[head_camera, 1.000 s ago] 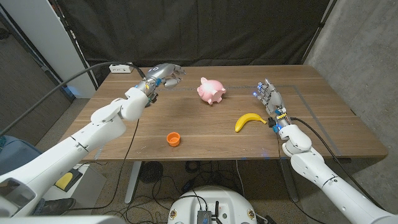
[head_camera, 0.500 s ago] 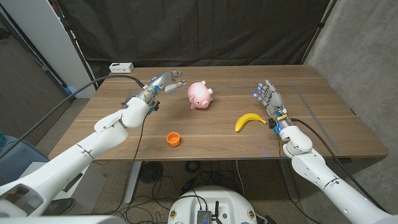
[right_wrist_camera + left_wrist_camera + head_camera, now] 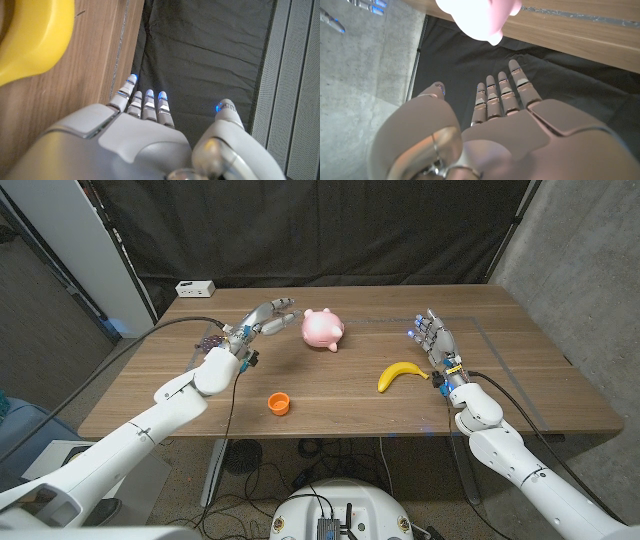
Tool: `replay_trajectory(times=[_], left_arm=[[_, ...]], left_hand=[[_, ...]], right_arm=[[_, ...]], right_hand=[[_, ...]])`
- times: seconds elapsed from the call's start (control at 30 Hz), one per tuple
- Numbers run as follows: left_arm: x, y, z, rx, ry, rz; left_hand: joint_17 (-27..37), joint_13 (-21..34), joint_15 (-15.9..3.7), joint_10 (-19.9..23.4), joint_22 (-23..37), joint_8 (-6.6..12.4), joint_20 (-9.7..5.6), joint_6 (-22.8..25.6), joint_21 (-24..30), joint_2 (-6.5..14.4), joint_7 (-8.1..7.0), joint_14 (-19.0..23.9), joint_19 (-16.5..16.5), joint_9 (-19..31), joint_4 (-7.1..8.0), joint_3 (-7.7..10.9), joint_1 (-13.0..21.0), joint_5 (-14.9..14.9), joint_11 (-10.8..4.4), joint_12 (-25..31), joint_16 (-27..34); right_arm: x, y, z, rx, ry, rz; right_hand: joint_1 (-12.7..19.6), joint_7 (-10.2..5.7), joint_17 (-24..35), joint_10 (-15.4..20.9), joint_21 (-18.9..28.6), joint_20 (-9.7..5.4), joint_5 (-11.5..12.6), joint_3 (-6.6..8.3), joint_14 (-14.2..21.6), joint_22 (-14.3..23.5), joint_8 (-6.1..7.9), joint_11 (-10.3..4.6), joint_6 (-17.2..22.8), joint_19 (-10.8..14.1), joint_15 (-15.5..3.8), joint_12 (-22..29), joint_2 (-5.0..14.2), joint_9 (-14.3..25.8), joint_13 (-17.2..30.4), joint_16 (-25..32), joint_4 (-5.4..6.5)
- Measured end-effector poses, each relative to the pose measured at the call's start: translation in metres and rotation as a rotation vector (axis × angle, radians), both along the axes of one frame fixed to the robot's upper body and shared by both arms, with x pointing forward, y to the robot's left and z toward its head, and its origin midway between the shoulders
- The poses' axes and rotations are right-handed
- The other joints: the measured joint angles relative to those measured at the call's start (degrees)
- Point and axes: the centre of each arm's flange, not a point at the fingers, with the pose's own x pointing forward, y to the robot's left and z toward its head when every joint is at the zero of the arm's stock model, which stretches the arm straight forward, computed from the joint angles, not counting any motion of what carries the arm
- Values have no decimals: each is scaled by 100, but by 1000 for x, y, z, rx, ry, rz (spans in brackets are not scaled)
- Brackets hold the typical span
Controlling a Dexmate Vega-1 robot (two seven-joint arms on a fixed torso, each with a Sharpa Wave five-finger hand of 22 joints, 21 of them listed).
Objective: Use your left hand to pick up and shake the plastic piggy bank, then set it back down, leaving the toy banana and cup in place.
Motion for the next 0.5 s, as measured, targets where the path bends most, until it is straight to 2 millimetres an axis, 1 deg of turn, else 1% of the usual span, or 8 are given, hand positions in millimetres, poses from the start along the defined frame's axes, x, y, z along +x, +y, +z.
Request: replay_trajectory(times=[0.07,0.23,0.3,0.33,0.43,0.47,0.5], left_arm=[[1,1,-4,-33,6,-18],[1,3,-9,-108,15,-68],[0,2,-8,-120,12,-83],[2,5,-13,-149,21,-92],[-1,5,-10,-177,18,-127],[-2,4,-9,-185,17,-139],[1,9,-16,-219,32,-145]], left_hand=[[0,0,-21,30,0,0,0,1,0,38,-1,21,0,0,0,0,-40,0,30,0,0],[0,-23,-22,30,0,0,0,1,0,14,-2,21,0,0,18,-18,-75,0,30,0,0],[0,-27,-22,30,0,0,0,1,0,13,-2,21,0,0,18,-18,-76,0,30,28,0],[0,-27,-22,30,0,0,0,1,0,-8,-2,21,0,0,18,-18,-97,0,30,28,0],[-27,-37,-22,30,1,0,0,1,-33,-13,-2,21,0,0,14,-22,-103,0,30,28,0],[-26,-50,-22,30,1,0,0,1,-33,-14,-2,21,0,0,15,-51,-167,0,30,28,0],[-27,-53,-22,30,1,0,0,1,-33,-16,-2,21,0,0,16,-64,-165,0,30,28,0]], right_arm=[[0,0,0,0,-1,0],[1,1,0,-1,-3,2],[1,2,1,0,-3,3],[1,2,1,-2,-6,3],[2,3,2,-2,-7,3],[2,3,2,-2,-7,4],[2,4,2,-5,-9,4]], right_hand=[[0,0,0,0,0,0,0,0,0,0,0,0,0,0,0,0,0,0,0,0,0],[0,0,0,0,0,0,0,0,0,0,0,0,0,0,0,0,0,0,0,0,0],[0,0,0,14,0,0,0,0,0,0,0,-14,0,0,0,0,0,0,0,0,0],[0,0,0,24,0,0,0,0,0,0,0,-24,0,0,0,0,0,0,0,0,0],[0,0,0,32,0,0,0,0,0,0,0,-32,0,0,0,0,0,0,0,0,0],[0,0,0,32,0,0,0,0,0,0,0,-32,0,0,0,0,0,0,0,0,0],[0,0,0,32,0,0,0,0,0,0,0,-32,0,0,0,0,0,0,0,0,0]])
